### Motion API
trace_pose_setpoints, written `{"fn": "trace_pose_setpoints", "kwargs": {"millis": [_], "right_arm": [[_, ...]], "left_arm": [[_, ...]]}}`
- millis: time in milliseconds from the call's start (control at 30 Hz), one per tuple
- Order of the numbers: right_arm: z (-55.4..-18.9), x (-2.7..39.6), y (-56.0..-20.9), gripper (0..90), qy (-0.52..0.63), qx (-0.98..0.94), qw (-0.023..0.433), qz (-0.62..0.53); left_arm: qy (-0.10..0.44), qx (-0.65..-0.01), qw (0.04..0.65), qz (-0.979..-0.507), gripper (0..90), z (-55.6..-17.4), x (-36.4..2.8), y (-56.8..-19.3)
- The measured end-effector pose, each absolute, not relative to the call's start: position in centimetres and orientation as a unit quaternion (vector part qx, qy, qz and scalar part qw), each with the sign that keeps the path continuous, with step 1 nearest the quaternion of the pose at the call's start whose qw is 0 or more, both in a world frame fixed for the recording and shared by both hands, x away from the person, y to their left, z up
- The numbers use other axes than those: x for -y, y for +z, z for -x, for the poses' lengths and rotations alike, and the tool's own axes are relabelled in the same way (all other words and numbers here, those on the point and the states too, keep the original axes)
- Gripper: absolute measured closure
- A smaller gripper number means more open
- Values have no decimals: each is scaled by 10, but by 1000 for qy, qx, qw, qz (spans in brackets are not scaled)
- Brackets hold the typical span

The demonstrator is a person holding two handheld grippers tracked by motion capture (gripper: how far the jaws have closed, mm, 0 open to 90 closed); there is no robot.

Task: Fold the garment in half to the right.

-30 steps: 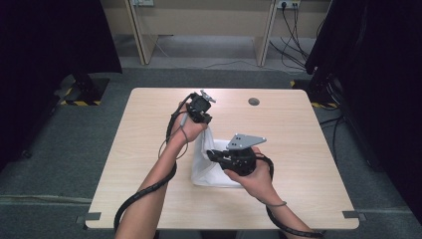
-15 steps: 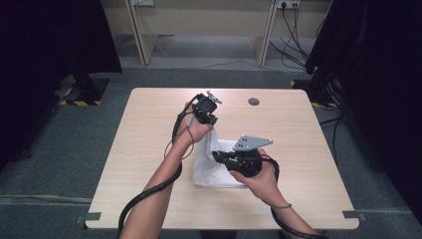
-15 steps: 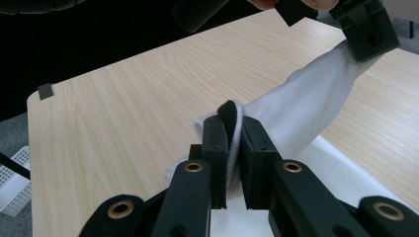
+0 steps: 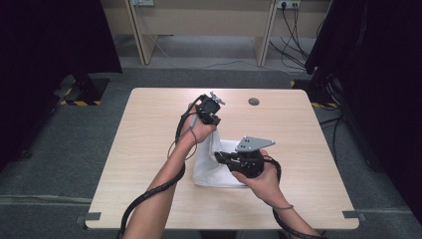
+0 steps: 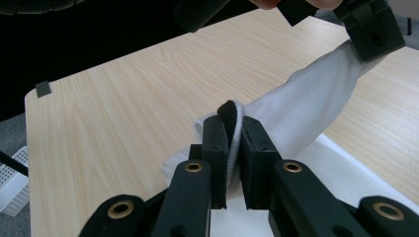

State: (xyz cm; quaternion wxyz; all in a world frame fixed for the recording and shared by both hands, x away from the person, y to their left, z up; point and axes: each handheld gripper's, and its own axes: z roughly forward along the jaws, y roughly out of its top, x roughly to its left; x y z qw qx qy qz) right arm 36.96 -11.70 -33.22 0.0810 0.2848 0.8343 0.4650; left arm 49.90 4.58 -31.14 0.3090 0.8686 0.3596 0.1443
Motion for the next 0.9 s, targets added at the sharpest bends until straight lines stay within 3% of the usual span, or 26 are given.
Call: {"fn": "trace_pose_setpoints", "kwargs": {"millis": [900], "right_arm": [[-370,130,-341,829,457,-835,78,-297]], "left_arm": [[135,-350,305,-875,816,-500,-27,-320]]}}
